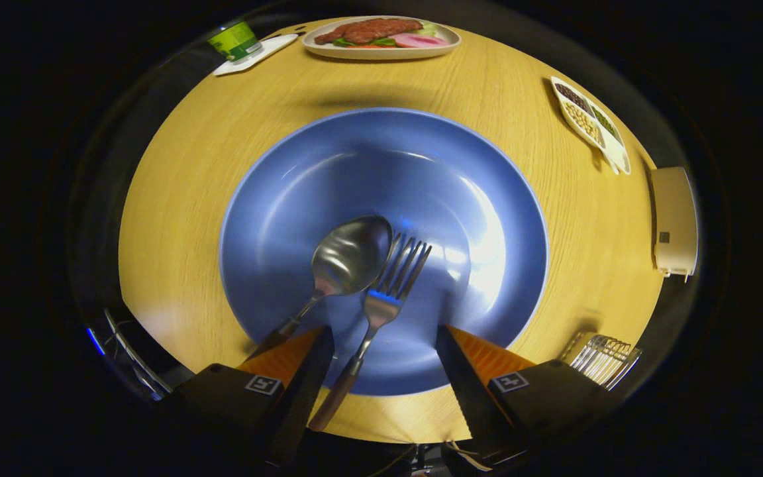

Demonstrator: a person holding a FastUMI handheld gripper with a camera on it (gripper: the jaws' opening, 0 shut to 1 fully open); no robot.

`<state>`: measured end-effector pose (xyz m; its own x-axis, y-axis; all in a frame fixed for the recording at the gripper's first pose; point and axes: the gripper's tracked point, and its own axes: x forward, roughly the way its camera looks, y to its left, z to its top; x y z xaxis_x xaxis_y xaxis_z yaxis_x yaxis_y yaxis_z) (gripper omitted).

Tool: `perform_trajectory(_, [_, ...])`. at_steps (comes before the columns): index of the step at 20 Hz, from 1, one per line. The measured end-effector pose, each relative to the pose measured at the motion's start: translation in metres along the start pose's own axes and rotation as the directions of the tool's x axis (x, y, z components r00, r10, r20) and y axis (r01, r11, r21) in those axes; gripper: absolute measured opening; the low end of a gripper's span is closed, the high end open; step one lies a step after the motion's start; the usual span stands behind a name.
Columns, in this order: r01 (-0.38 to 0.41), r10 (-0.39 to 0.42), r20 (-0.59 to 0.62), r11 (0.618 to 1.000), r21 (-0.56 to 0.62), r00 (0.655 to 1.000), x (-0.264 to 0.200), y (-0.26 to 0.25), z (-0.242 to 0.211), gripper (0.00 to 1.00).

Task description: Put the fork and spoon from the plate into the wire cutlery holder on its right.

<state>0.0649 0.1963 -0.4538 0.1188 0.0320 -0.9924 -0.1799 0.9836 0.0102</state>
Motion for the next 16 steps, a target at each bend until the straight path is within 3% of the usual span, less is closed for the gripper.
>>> perform_trajectory(1, [-0.010,0.010,-0.008,1.000,0.010,1.000,0.000,0.002,0.001,0.97])
perform_trajectory(4, [0.001,0.000,-0.010,1.000,0.030,1.000,0.002,0.000,0.003,0.54])
perform_trajectory(5, [-0.010,0.010,-0.003,0.999,0.047,1.000,-0.001,0.001,0.002,0.48])
perform_trajectory(6, [-0.017,0.017,0.002,0.997,0.070,1.000,-0.001,0.000,0.002,0.24])
perform_trajectory(7, [-0.030,0.030,0.007,0.996,0.082,1.000,-0.001,0.002,0.001,0.12])
perform_trajectory(10, [-0.110,0.107,0.027,0.988,0.105,0.994,-0.003,0.009,-0.005,0.08])
perform_trajectory(16, [-0.149,0.130,0.151,0.981,0.121,0.980,-0.036,-0.005,-0.006,0.08])
